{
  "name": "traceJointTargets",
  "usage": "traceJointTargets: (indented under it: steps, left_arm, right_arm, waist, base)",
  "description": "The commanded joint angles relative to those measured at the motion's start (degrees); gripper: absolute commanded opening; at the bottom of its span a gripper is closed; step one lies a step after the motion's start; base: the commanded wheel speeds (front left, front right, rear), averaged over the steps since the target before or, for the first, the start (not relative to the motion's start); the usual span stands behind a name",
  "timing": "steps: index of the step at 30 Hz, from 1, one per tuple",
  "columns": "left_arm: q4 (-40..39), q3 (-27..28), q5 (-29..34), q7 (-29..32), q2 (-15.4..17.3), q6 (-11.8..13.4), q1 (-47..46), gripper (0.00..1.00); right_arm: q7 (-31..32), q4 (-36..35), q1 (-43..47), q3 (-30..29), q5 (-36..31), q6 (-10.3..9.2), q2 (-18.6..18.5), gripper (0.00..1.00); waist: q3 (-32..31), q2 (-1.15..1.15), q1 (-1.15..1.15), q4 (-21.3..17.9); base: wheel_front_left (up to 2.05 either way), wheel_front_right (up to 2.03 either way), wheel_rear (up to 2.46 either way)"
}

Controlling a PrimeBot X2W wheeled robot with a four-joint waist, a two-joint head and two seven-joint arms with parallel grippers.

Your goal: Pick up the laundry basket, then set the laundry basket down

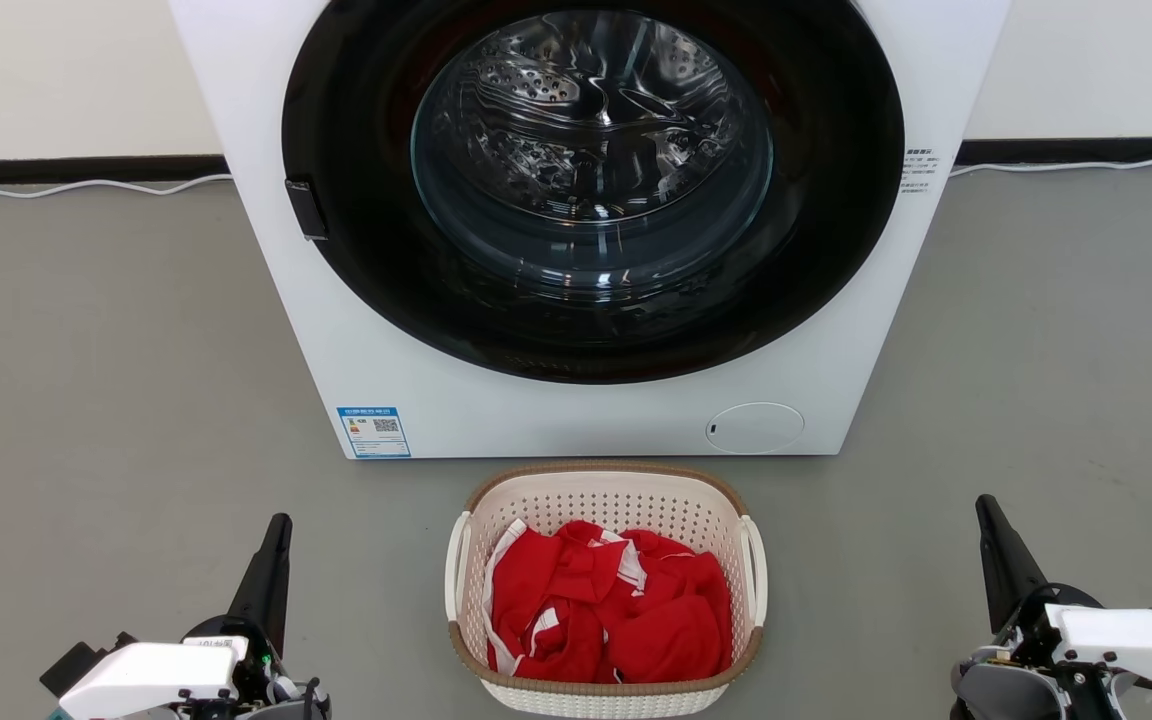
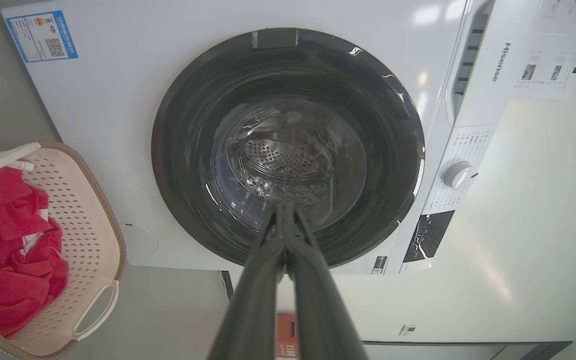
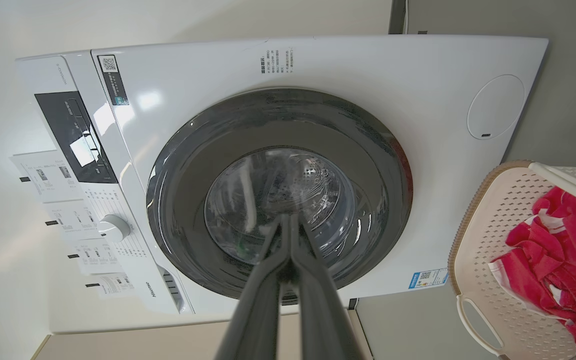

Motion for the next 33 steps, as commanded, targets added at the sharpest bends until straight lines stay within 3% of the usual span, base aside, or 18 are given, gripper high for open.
traceJointTargets:
  steps: [1, 5, 6, 16, 21, 33]
  left_arm:
    - [-1.7, 1.8, -0.3, 0.4, 0.8, -0.4, -3.2, 0.00]
    - [-1.7, 1.8, -0.3, 0.4, 0.8, -0.4, -3.2, 0.00]
    - [0.0, 0.0, 0.0, 0.0, 0.0, 0.0, 0.0, 1.00]
    - [1.2, -0.8, 0.0, -1.2, -0.3, 0.0, 1.0, 1.00]
    - [1.0, -1.2, 0.4, -2.0, -0.3, 0.0, 1.1, 1.00]
    - [1.3, -1.7, 4.4, -4.1, -0.1, 0.0, 0.8, 1.00]
  right_arm:
    - [0.6, -1.8, -2.4, 1.1, 0.4, 0.42, -0.3, 0.00]
    - [0.6, -1.8, -2.4, 1.1, 0.4, 0.42, -0.3, 0.00]
    - [0.0, 0.0, 0.0, 0.0, 0.0, 0.00, 0.0, 1.00]
    - [-0.9, 0.7, 1.0, 0.7, 0.0, -0.01, 0.2, 1.00]
    - [-1.9, 0.2, 1.2, 1.3, -0.8, 0.01, 0.2, 1.00]
    - [-4.0, -0.8, 1.2, 2.0, -7.7, 0.05, -0.1, 1.00]
  waist:
    - [0.0, 0.00, 0.00, 0.0]
    - [0.0, 0.00, 0.00, 0.0]
    - [0.0, 0.00, 0.00, 0.0]
    - [-0.1, 0.00, 0.13, 0.0]
    - [0.1, 0.00, 0.01, 0.0]
    - [0.3, 0.00, 0.00, -0.1]
  base:
    - [0.00, 0.00, 0.00]
    - [0.00, 0.00, 0.00]
    - [0.00, 0.00, 0.00]
    - [0.00, 0.00, 0.00]
    - [0.00, 0.00, 0.00]
    - [0.00, 0.00, 0.00]
